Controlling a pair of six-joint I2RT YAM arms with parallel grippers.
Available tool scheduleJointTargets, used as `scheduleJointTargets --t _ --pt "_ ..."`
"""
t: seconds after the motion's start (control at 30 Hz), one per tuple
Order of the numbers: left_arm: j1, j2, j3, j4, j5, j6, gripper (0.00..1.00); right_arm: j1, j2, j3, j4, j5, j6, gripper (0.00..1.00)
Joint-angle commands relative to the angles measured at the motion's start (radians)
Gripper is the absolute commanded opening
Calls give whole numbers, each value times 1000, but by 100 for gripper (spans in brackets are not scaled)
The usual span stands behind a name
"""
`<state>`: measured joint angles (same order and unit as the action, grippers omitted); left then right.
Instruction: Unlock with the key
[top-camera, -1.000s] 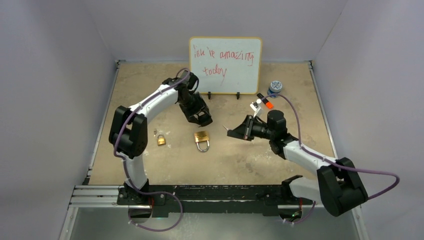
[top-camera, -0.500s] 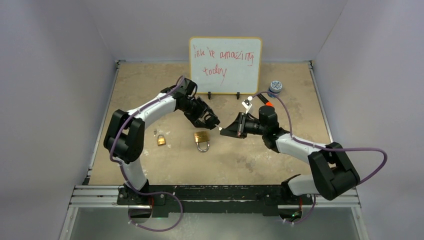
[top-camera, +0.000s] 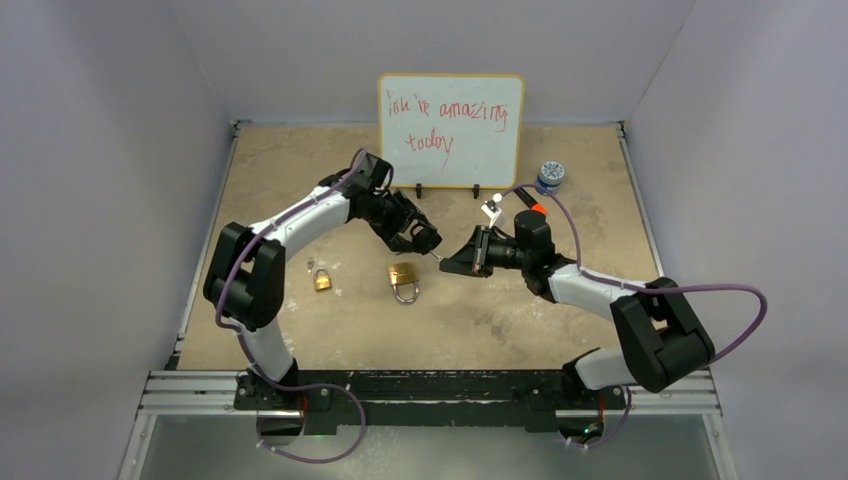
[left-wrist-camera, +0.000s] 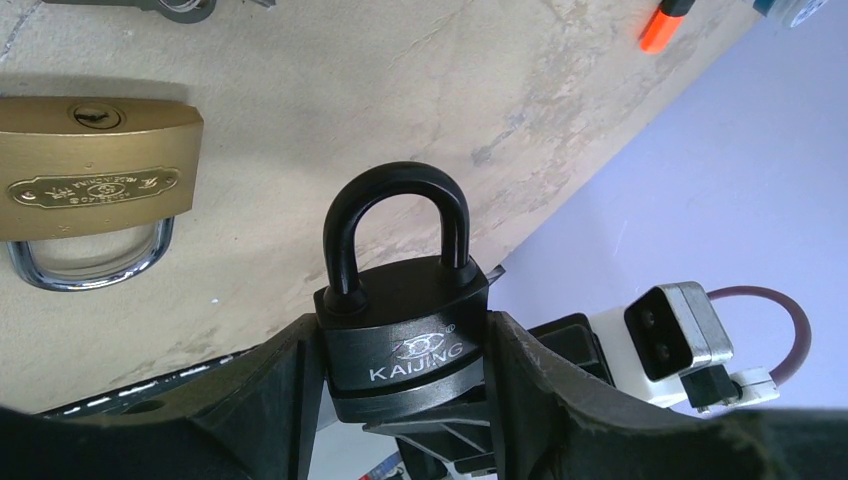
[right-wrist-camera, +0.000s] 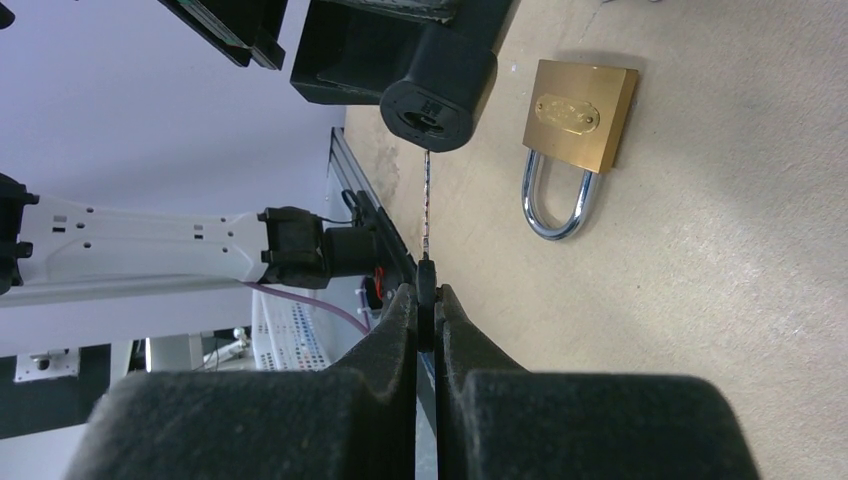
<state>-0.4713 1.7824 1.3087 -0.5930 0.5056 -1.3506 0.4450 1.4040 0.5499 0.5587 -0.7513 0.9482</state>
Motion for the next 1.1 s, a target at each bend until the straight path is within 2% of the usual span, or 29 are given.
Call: scheduleJointTargets --t 0.0,0.17,0.8,1.07 --pt "4 -64 -2 58 60 -9 21 3 3 35 11 -2 -2 0" --pt "3 -74 -12 92 62 8 21 4 12 26 89 -7 44 0" --pt "3 -93 -46 146 72 2 20 4 31 18 72 46 79 0" --pt "3 -96 -52 164 70 0 20 4 74 36 137 43 134 0"
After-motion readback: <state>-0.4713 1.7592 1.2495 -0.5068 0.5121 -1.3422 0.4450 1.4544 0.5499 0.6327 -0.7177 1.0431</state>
